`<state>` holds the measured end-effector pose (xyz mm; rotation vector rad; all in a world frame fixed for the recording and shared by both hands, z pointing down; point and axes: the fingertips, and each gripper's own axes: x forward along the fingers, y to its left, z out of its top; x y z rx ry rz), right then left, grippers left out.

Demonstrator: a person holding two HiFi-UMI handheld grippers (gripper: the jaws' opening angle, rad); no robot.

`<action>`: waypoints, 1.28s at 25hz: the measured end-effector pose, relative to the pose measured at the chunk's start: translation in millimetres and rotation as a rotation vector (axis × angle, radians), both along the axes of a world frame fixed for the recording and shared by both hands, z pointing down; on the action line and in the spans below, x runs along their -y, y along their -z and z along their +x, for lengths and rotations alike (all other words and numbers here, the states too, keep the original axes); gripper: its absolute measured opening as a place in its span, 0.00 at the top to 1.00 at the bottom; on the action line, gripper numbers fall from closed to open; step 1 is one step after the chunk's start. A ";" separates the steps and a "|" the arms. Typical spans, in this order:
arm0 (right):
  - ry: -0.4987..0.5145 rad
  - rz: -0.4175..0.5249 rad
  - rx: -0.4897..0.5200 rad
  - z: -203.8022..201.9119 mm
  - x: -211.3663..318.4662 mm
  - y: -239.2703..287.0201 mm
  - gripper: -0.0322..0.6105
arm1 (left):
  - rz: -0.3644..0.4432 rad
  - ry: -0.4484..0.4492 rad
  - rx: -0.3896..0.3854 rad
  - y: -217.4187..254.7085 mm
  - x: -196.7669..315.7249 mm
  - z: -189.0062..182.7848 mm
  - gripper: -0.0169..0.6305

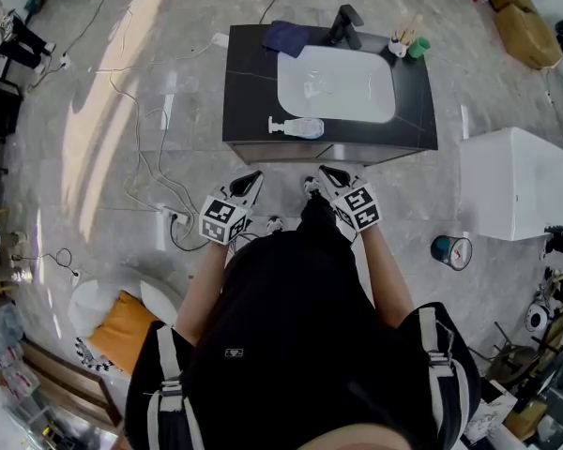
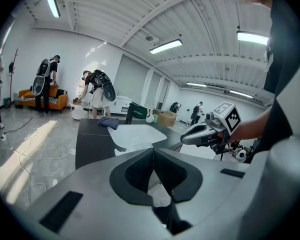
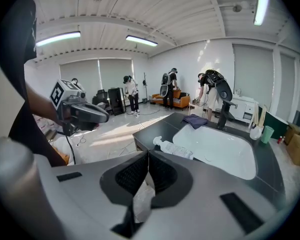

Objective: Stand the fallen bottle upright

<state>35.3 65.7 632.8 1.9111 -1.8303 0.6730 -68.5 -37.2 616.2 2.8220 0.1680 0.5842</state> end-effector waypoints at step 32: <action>0.532 -0.165 -0.147 45.8 101.5 -25.0 0.85 | -0.024 0.331 -0.025 13.6 66.6 50.8 0.95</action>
